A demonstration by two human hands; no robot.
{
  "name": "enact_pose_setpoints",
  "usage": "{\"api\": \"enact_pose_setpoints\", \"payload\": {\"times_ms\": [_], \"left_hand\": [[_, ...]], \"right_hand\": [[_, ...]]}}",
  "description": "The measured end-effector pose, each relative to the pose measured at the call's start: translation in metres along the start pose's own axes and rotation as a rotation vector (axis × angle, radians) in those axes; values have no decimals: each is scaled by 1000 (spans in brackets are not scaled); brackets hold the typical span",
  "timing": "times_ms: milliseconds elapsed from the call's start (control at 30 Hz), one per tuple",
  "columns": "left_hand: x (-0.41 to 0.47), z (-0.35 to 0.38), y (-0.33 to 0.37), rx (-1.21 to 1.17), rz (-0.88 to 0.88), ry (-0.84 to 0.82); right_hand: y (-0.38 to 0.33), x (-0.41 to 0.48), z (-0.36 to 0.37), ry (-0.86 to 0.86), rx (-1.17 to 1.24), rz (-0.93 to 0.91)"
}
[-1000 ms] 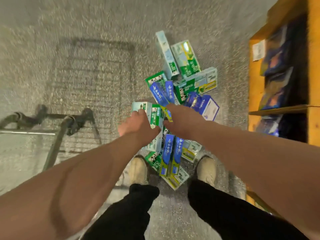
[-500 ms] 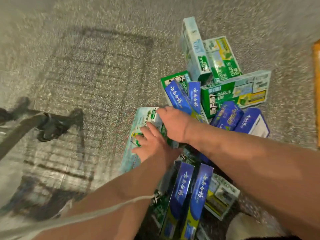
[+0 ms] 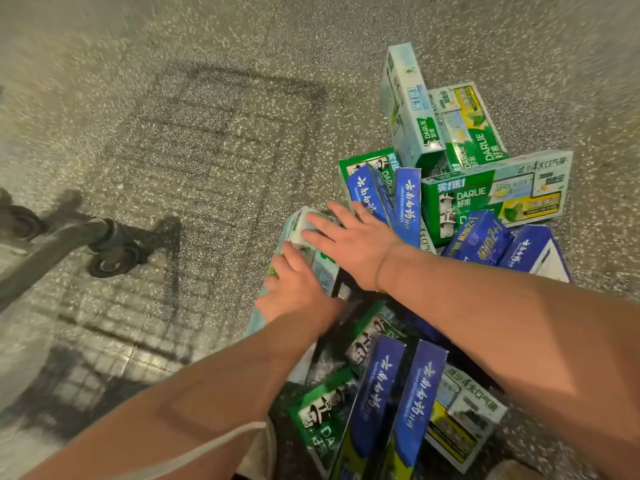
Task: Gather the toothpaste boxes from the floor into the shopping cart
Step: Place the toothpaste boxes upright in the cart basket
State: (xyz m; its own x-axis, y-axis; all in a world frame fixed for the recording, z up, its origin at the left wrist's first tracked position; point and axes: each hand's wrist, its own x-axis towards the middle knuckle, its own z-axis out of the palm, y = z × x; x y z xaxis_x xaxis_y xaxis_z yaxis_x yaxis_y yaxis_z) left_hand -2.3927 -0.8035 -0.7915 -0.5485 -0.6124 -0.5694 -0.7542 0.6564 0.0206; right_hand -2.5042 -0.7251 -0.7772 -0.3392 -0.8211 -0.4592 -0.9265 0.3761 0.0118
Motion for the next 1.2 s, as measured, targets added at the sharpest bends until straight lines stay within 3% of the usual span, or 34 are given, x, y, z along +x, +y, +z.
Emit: {"api": "enact_pose_setpoints", "payload": {"times_ms": [300, 433, 733, 867, 1200], "left_hand": [[18, -13, -53, -98, 13, -13], [16, -5, -57, -122, -89, -4], [12, 1, -71, -100, -118, 31], [4, 4, -74, -48, -151, -32], [-2, 13, -90, -77, -182, 36]], "right_hand": [[-37, 43, -11, 124, 23, -84], [-43, 62, -17, 109, -50, -137], [-56, 81, -22, 70, -201, -267], [-58, 84, -22, 42, -230, -291], [-64, 90, -30, 42, -306, -385]]}}
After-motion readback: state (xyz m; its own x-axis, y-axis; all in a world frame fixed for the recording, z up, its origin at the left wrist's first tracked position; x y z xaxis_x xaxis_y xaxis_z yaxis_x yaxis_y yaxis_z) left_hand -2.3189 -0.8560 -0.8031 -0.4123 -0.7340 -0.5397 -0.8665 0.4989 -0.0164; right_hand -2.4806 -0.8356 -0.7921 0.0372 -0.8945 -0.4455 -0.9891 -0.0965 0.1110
